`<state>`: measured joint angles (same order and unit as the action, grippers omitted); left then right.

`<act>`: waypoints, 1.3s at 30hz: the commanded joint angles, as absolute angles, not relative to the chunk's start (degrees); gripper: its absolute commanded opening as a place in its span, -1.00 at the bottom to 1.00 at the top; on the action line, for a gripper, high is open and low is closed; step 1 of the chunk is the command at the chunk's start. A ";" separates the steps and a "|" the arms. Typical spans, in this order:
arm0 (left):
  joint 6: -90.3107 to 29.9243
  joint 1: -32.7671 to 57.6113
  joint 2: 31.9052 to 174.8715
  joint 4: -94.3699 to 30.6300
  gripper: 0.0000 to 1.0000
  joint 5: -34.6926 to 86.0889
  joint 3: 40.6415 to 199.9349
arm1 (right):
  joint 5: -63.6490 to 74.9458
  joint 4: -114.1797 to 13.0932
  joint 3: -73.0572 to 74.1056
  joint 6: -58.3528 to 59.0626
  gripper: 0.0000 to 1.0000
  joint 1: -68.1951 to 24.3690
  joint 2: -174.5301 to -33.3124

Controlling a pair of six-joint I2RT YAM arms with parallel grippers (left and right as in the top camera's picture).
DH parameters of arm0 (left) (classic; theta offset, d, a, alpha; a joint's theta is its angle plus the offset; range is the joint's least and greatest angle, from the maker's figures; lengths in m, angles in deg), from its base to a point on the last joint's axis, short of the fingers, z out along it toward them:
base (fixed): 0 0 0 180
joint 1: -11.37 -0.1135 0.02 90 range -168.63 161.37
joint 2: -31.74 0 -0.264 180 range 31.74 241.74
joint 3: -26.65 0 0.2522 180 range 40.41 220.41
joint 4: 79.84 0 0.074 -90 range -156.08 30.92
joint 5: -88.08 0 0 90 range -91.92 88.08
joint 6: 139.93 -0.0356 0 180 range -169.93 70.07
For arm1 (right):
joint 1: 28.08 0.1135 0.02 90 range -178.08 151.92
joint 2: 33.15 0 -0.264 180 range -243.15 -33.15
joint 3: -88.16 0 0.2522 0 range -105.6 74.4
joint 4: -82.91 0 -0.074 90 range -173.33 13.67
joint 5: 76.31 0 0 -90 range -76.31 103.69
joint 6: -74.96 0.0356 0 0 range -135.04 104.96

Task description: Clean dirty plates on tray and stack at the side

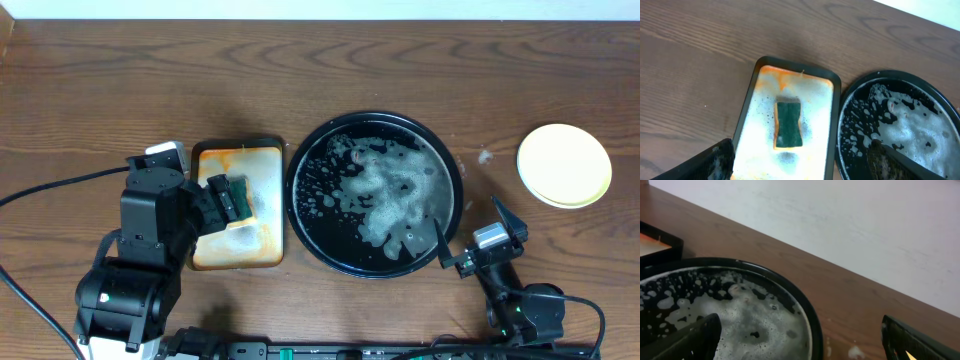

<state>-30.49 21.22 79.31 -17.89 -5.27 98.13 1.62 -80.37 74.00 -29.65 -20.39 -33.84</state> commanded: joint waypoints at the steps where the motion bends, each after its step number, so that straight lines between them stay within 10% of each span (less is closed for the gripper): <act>1: -30.84 21.04 79.23 -17.87 0.71 -5.56 98.72 | 1.86 -80.10 74.08 -30.31 0.99 -20.13 -33.53; 39: -29.61 12.19 66.81 -27.16 0.71 -6.85 88.77 | 1.86 -80.10 74.08 -30.31 0.99 -20.13 -33.53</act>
<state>-30.51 14.95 71.44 -24.08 -5.93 93.62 1.73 -80.37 74.00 -29.65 -20.39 -33.84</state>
